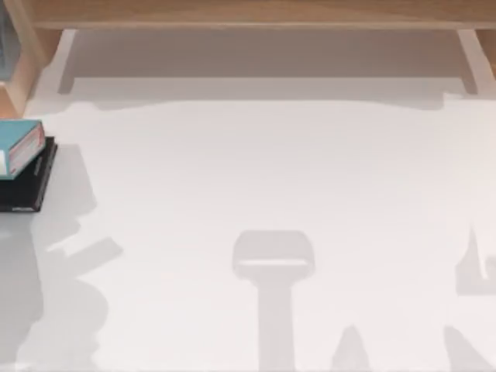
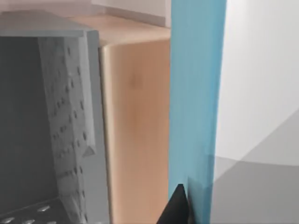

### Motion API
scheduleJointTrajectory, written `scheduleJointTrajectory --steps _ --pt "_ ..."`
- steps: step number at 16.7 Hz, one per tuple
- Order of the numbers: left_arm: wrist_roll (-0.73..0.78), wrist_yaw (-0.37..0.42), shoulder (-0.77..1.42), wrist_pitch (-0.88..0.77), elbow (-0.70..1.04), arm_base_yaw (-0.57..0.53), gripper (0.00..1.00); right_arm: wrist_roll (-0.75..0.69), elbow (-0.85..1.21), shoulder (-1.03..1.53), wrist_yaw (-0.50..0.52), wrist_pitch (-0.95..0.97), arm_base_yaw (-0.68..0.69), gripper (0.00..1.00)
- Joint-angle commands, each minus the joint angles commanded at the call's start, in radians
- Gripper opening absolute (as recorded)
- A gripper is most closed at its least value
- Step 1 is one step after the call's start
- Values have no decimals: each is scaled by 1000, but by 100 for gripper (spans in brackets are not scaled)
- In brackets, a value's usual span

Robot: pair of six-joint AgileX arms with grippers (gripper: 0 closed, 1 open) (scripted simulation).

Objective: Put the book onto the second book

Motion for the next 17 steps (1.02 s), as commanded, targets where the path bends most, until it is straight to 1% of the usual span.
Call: scheduleJointTrajectory --steps 5,17 --pt "-3 -5 16 7 8 -7 0 0 0 0 0 0 0 100" --pt "-3 -5 16 7 8 -7 90 0 0 0 0 0 0 100"
